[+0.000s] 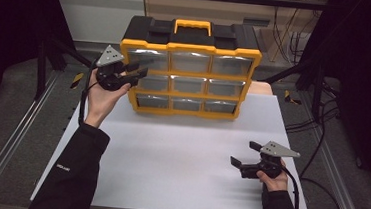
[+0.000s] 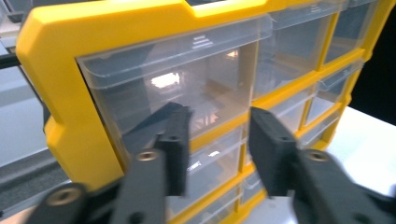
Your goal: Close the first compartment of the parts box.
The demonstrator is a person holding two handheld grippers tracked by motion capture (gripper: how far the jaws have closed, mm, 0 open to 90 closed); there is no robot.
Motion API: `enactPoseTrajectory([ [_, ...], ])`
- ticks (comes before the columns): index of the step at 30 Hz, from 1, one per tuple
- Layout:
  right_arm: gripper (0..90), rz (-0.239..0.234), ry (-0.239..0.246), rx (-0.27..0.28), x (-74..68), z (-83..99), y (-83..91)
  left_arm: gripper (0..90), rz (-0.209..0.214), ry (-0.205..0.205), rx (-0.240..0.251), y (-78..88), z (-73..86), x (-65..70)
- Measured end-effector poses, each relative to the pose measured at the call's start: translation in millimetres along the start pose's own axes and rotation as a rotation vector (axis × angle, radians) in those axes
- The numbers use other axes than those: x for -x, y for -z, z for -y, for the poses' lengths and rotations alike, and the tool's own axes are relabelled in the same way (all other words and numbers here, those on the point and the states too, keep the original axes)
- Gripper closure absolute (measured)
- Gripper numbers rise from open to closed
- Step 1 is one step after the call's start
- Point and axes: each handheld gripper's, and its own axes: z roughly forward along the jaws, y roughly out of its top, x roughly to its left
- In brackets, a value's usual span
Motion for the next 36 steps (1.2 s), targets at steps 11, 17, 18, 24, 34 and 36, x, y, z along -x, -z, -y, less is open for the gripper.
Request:
enactPoseTrajectory([
  [11,2.7,0.001,0.001,0.004,0.1,-0.2,0.1,22.6,0.075,0.042,0.029,12.9,14.2,6.2],
  [17,2.7,0.000,-0.001,0.004,0.0,-0.2,0.1,7.5,0.076,0.063,0.022,20.2,24.3,7.2],
  [18,2.7,0.002,0.000,0.005,0.2,-0.2,0.0,5.9,0.079,0.067,0.025,21.7,26.0,6.8],
  [24,2.7,0.001,-0.002,0.001,-0.1,0.1,-0.2,2.1,0.103,0.075,0.042,30.3,39.6,7.2],
  [34,2.7,0.000,-0.005,0.001,-0.6,0.3,-1.0,0.7,0.127,0.100,0.050,40.6,67.2,5.4],
  [36,2.7,-0.003,-0.003,0.001,-0.7,0.4,-1.0,0.8,0.132,0.098,0.052,43.2,72.4,6.1],
])
